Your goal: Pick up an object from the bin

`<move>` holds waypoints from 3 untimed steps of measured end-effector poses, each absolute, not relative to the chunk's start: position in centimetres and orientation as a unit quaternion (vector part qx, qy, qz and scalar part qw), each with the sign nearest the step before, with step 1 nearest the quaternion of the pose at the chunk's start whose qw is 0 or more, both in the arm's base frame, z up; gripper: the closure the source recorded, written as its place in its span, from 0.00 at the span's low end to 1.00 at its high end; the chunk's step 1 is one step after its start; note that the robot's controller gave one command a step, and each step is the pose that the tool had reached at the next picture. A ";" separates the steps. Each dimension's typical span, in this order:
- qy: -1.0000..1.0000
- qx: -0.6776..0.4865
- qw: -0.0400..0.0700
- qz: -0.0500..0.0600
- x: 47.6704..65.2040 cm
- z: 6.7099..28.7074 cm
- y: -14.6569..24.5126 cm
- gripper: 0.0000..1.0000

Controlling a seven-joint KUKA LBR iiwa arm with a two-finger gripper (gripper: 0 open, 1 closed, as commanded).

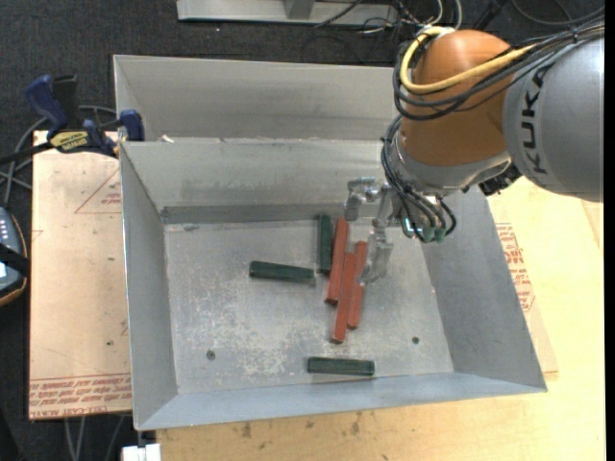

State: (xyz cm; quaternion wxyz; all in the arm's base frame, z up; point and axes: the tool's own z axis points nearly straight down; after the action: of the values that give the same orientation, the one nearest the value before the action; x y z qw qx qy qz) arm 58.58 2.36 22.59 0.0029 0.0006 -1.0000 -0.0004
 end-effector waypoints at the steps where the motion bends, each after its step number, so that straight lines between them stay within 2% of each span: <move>1: -1.000 -0.028 0.002 -0.001 59.3 6.5 10.6 0.00; 2: -0.999 -0.054 -0.003 -0.001 61.1 10.1 9.6 0.00; 3: -0.990 -0.141 -0.001 -0.001 61.2 10.1 10.8 0.00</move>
Offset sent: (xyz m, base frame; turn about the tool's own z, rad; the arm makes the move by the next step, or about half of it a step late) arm 0.0088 0.0788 -0.1559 0.0626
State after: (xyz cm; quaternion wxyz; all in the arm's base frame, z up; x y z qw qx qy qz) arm 61.16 10.76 10.12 -0.0010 -0.1406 -0.9901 -0.0012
